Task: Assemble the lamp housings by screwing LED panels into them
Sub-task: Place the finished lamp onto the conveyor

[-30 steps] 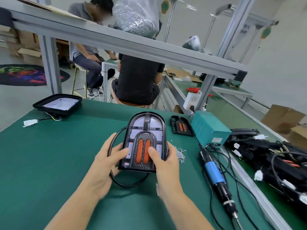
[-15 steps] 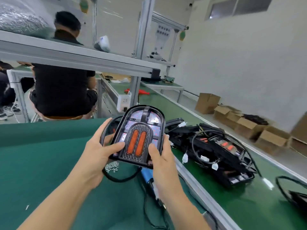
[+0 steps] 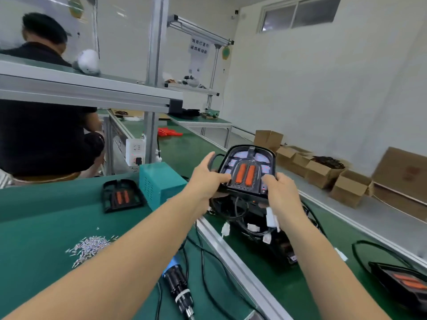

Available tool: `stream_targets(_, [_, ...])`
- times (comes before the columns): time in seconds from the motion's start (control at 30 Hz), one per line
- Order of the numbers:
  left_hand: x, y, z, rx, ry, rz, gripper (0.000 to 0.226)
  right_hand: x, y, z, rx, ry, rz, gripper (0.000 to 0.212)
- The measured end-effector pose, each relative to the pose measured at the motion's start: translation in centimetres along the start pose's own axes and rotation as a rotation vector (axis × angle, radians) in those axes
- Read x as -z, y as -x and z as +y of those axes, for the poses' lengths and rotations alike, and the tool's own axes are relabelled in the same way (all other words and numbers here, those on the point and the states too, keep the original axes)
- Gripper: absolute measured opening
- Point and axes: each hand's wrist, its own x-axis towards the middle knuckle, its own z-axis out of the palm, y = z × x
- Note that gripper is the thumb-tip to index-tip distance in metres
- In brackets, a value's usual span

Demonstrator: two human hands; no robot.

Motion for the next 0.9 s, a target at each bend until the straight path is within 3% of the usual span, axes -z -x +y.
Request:
stream_targets(0.1, [-2.6,-0.6,-0.8,0.000,-0.078,-0.056,0.081,1.2,-1.6,0.8,-0.049,0.014,0.136,0.030])
stream_targets(0.27, [-4.6,-1.1,-2.6,-0.036,-0.261,-0.120,0.091,2.7,-3.8,2.4,-0.183,0.013,0.226,0.037])
stream_targets(0.4, [-4.9,-1.0,-3.9,-0.053,-0.501,-0.212,0.080,3.5,-5.0,3.3,-0.269,-0.009,0.273,0.036])
stream_targets(0.5, [-4.7,-0.6,-4.9,-0.062,-0.746,-0.225,0.069,3.7,-5.1,4.0,-0.325,0.002,0.224,0.021])
stream_targets(0.6, [-4.3,-0.7,-5.8,-0.113,-0.951,-0.209,0.066,4.1,-5.3,4.2,-0.332,0.036,0.158,0.032])
stream_targets(0.77, [-3.1,-0.9,-6.1,-0.143,-1.109,-0.229,0.066,5.1,-5.7,3.7,-0.323,0.252,0.052,0.025])
stream_targets(0.9, [-2.7,-0.6,-5.8,-0.121,-1.204,-0.266,0.068,5.0,-5.8,2.8,-0.213,0.437,0.015,0.055])
